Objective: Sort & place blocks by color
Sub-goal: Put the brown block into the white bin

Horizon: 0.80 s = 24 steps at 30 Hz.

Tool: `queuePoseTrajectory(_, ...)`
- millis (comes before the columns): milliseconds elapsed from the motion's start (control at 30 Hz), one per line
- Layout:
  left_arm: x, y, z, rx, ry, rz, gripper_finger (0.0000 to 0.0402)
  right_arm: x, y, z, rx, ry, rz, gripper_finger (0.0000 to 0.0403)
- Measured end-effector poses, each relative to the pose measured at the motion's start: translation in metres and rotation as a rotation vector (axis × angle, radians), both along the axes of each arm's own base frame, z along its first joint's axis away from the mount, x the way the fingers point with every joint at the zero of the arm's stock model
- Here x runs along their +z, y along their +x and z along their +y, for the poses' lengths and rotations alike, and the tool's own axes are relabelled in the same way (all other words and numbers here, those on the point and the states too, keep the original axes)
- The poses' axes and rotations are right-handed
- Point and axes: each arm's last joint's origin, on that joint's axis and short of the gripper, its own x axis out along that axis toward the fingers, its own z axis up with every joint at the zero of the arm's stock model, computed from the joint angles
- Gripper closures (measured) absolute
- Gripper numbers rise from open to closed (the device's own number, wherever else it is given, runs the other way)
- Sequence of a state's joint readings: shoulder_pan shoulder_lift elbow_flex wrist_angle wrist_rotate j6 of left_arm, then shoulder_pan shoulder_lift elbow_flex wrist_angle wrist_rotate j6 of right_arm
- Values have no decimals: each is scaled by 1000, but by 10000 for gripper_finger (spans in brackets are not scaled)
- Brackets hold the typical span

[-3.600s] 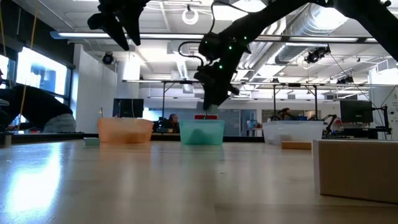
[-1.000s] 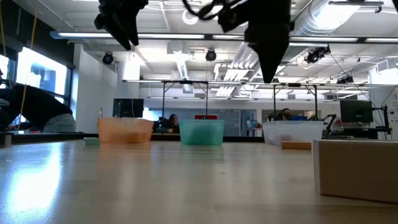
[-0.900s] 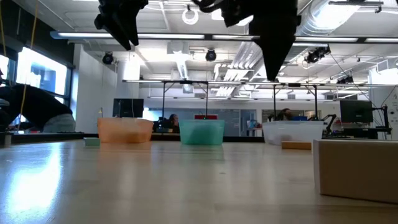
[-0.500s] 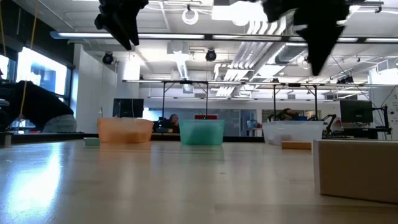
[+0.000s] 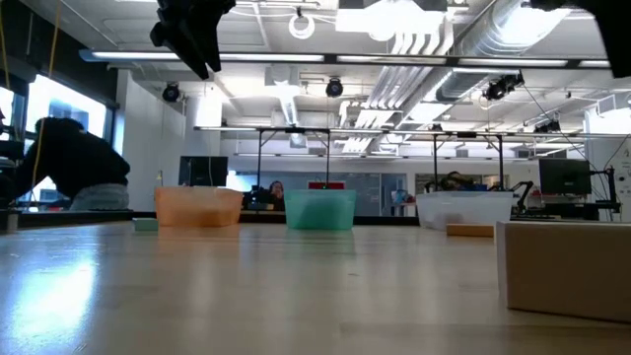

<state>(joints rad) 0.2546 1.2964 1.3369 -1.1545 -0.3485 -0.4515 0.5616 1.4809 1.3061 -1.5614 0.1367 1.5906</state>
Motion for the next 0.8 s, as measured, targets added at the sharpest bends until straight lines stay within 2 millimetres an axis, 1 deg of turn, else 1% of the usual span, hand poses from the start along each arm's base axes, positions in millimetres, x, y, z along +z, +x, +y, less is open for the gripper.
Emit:
queuePoseTrajectory(200, 0, 0, 0, 1, 0, -1, 188, 2, -12, 17, -56, 18, -38, 187)
queuePoseTrajectory(500, 0, 0, 0, 0, -1, -1, 188, 1, -22, 48, -119, 122, -149, 152)
queuePoseTrajectory(633, 0, 0, 0, 0, -2, -1, 188, -1, -25, 59, -148, 155, -185, 151)
queuePoseTrajectory(800, 0, 0, 0, -1, -4, -2, 188, -8, -24, 73, -174, 173, -194, 151)
